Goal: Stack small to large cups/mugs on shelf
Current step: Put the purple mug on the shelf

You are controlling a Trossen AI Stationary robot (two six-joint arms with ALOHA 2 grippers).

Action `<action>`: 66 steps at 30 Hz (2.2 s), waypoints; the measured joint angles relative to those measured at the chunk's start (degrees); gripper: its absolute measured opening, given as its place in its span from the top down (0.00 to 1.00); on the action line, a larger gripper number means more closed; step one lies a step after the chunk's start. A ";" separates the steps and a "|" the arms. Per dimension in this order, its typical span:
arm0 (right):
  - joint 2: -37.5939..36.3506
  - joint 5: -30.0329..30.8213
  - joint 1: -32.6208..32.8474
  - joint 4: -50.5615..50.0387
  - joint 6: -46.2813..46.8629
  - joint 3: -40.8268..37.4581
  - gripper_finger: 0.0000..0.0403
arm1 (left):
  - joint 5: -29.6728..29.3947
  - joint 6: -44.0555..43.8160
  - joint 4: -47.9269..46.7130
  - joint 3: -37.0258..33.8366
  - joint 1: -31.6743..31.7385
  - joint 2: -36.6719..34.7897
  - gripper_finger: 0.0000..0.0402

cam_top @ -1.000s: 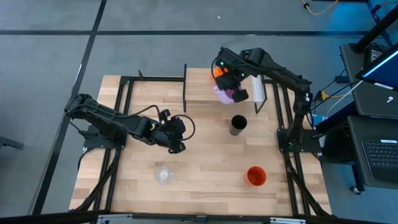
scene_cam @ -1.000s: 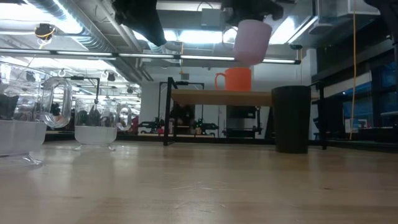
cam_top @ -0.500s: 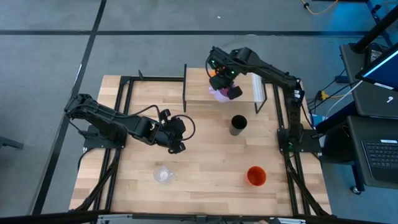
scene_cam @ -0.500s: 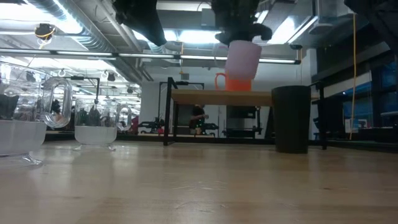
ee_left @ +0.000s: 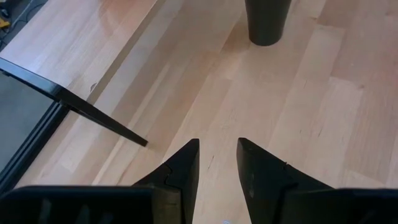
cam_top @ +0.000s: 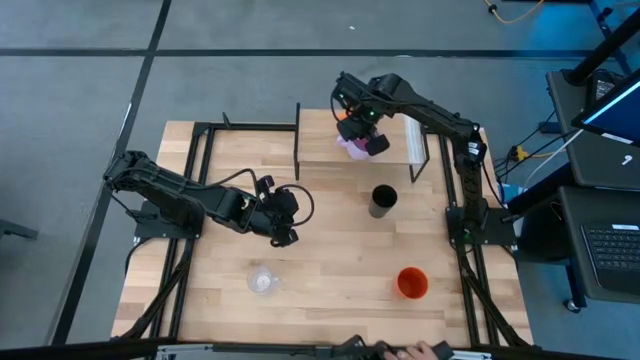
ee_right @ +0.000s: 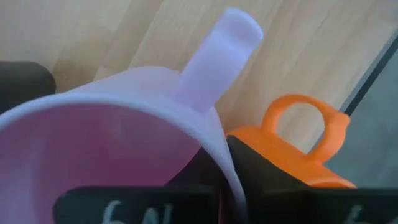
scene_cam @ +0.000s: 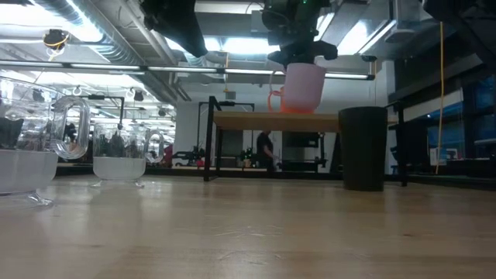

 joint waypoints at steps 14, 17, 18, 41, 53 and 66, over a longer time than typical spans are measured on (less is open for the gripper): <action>0.00 3.39 -0.07 2.11 0.28 0.00 0.85 | 0.02 0.01 0.00 0.01 0.00 0.00 0.75; 0.00 4.24 -0.04 2.11 1.32 0.00 0.85 | 0.02 0.01 0.00 0.01 0.01 0.00 0.75; 0.00 4.42 -0.05 2.11 1.53 0.00 0.85 | 0.02 0.01 0.00 0.01 0.02 0.00 0.75; -0.07 3.12 -0.02 2.31 2.79 0.02 0.78 | 0.02 0.06 -0.02 0.01 0.00 0.00 0.75; -0.09 2.91 -0.02 4.02 2.88 0.04 0.73 | 0.02 0.10 -0.02 -0.01 0.00 0.00 0.75; -0.09 3.90 0.15 4.65 6.05 0.07 0.73 | 0.02 0.10 -0.04 0.01 0.00 0.00 0.75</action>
